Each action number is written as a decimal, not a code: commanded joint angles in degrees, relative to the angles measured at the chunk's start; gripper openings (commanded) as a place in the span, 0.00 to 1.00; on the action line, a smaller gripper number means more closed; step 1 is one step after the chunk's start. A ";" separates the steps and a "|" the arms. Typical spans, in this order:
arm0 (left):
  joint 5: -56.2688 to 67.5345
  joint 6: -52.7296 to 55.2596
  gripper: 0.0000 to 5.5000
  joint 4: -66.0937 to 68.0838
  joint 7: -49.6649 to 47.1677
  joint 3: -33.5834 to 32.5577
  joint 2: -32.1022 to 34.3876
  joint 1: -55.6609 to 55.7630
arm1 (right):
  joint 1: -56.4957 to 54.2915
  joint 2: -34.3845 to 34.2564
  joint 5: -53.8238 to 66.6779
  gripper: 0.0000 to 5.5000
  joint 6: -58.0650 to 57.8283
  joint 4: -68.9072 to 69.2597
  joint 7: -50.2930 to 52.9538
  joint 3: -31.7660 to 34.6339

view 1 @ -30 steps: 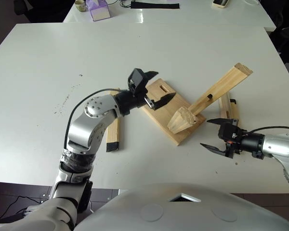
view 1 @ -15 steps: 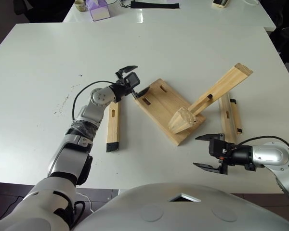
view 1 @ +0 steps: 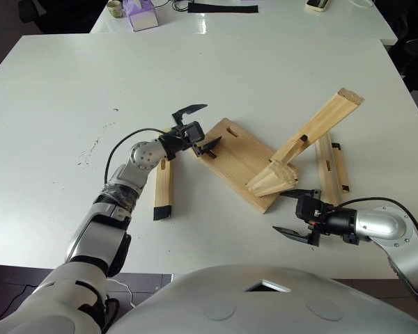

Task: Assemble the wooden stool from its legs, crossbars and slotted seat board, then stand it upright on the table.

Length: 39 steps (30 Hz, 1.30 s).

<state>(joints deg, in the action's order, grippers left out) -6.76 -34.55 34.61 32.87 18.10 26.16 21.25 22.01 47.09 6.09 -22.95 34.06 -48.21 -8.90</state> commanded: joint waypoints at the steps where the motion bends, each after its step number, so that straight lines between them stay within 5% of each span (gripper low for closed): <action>1: -2.57 4.58 0.92 -5.62 5.37 3.14 3.31 -8.98 | -3.73 -2.61 1.04 0.81 -2.01 -1.06 3.52 3.02; 9: 0.51 10.76 0.92 -24.12 11.42 4.98 9.16 -17.97 | -9.71 -7.41 1.39 0.81 -2.80 -5.65 8.93 6.74; 17: 5.68 18.85 0.92 -36.49 17.00 4.31 14.34 -23.03 | -14.53 -9.94 -2.49 0.81 1.64 -15.41 11.22 3.26; 29: 16.75 39.13 0.92 -47.88 15.81 -1.47 12.03 -22.70 | -15.38 -11.50 -5.97 0.81 4.03 -15.96 17.36 6.32; 39: 26.66 48.95 0.92 -53.36 12.39 -10.60 7.57 -20.76 | -5.16 -3.52 0.69 0.81 -0.63 -0.61 7.15 14.94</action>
<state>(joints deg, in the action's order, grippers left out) 14.22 9.70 -17.03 47.54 11.26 36.57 -2.39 14.28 40.80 4.15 -21.90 29.10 -37.03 4.91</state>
